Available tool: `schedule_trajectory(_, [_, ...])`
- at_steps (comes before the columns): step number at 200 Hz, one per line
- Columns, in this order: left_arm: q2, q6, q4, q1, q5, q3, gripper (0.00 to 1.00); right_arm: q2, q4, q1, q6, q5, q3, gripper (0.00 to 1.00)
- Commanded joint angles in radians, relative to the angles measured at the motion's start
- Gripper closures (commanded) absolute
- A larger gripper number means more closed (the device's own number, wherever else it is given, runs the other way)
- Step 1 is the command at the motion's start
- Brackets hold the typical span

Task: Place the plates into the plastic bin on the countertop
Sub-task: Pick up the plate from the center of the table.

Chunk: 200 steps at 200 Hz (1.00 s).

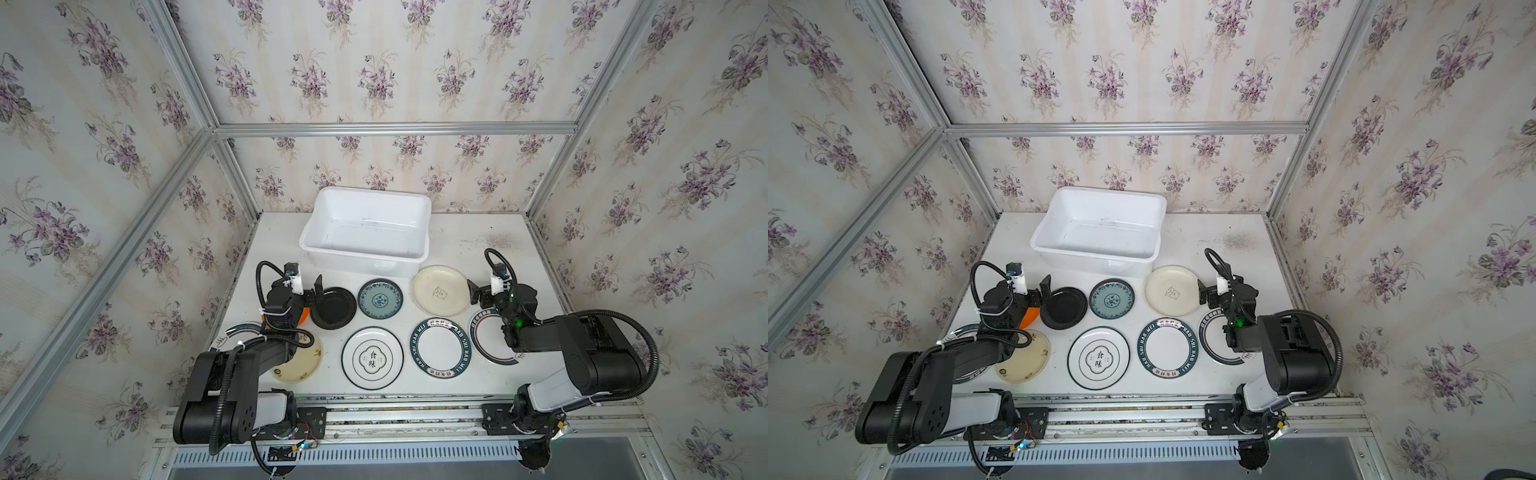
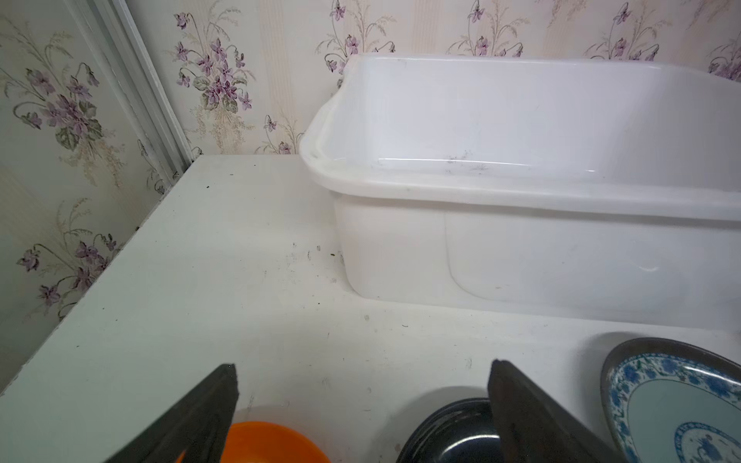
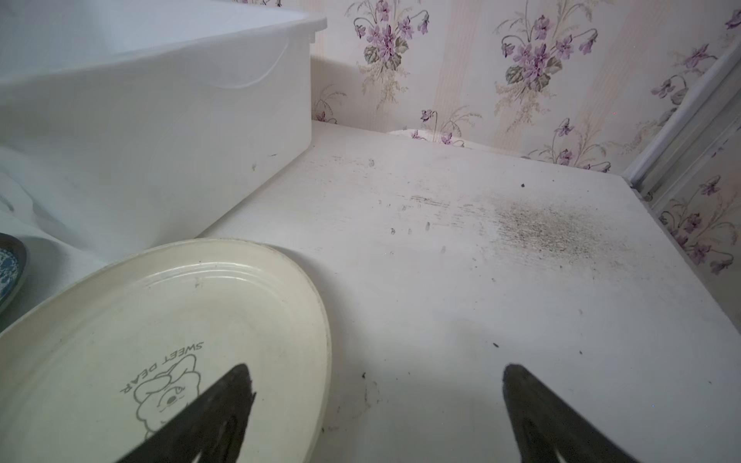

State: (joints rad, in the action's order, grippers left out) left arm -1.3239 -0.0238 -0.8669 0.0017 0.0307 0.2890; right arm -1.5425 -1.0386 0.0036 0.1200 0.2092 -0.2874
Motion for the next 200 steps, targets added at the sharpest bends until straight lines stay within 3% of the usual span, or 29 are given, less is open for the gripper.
schedule_trajectory(1, [-0.001,-0.006,-0.043,0.001,0.005,0.009,0.01,-0.007,-0.167,0.001,-0.017,-0.02,0.057,0.0])
schedule_trajectory(164, [-0.001,-0.007,-0.043,0.001,0.005,0.009,0.01,-0.007,-0.15,0.001,-0.031,-0.06,0.048,0.0])
schedule_trajectory(200, [0.0,-0.005,-0.043,0.001,0.005,0.009,0.01,0.002,-0.015,0.001,-0.016,-0.014,-0.018,0.0])
